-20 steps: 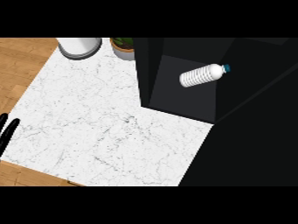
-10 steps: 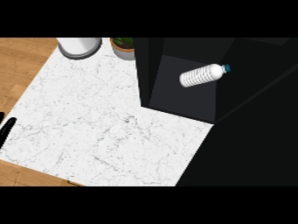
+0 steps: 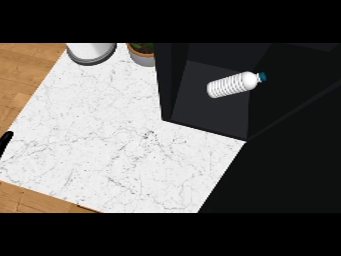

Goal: Pick up the bottled water, place it into the cabinet and close the cabinet

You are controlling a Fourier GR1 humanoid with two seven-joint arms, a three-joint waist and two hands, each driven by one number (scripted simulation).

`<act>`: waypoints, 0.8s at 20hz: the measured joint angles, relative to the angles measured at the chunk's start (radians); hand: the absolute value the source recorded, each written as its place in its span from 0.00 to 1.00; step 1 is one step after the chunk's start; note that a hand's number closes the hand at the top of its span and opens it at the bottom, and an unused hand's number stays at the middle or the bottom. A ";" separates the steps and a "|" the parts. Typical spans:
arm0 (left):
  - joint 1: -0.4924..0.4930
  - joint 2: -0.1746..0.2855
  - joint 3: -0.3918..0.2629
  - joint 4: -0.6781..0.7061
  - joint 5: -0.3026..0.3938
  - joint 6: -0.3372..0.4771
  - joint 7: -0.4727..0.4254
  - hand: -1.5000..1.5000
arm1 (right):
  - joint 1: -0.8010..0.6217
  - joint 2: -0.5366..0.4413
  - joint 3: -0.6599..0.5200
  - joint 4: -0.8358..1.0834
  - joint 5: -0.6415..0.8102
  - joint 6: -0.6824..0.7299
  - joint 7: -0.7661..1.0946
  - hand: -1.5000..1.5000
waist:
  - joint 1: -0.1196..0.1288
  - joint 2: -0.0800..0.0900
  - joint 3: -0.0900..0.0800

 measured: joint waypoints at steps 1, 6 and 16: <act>-0.002 0.002 0.001 0.000 0.001 -0.004 0.001 0.00 | 0.001 0.004 0.000 0.004 -0.008 0.001 -0.002 1.00 | 0.005 0.004 0.000; -0.018 0.007 0.007 -0.002 0.003 -0.015 0.000 0.00 | -0.006 0.028 -0.001 0.031 -0.063 0.005 -0.003 1.00 | 0.032 0.021 0.001; -0.025 0.014 0.011 0.009 0.013 -0.035 0.008 0.00 | -0.108 0.109 -0.020 0.082 -0.138 -0.027 0.078 1.00 | 0.037 0.017 0.002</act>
